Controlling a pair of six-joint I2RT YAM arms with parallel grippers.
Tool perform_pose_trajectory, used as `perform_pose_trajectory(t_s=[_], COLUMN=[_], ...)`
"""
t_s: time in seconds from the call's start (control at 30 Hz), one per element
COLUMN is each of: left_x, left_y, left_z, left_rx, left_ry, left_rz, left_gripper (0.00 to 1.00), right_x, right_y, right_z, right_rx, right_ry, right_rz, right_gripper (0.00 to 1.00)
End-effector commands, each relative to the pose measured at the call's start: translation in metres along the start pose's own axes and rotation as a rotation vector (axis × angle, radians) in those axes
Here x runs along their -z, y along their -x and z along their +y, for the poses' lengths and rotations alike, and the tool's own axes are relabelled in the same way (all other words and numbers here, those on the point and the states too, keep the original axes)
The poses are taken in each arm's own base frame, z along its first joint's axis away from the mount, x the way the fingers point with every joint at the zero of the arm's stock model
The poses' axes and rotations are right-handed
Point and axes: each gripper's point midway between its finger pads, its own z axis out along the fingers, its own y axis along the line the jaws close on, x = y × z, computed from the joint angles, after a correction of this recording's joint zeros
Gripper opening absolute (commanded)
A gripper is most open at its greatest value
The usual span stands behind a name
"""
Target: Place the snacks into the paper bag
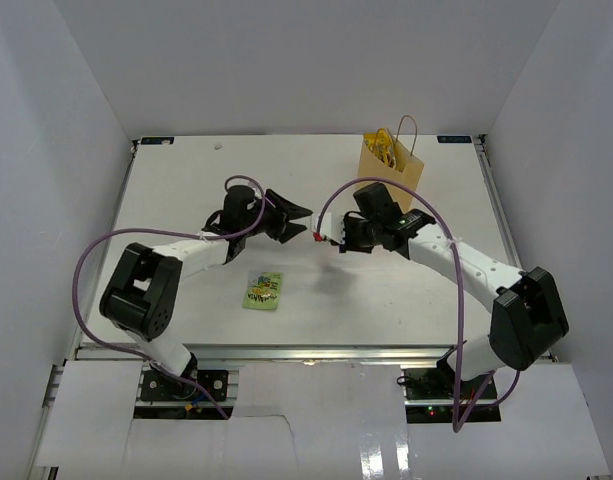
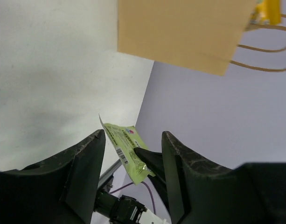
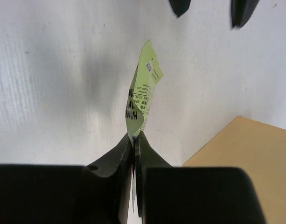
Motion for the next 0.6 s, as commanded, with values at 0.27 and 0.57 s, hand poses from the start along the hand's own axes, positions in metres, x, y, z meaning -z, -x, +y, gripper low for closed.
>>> perform_pose_trajectory(t_s=[0.27,0.57], left_x=[0.128,0.197], left_y=[0.048,0.024], left_z=[-0.072,-0.06], left_rx=[-0.71,-0.84], left_ry=[0.024,-0.025], left_rz=[-0.383,-0.514], left_gripper=[0.7,0.98], right_x=[0.17,0.229], right_y=[0.079,0.015], right_z=[-0.135,-0.221], right_rx=[-0.293,-0.654], right_ry=[-0.205,-0.355], right_rz=[-0.432,-0.502], right_gripper=[0.08,0.08])
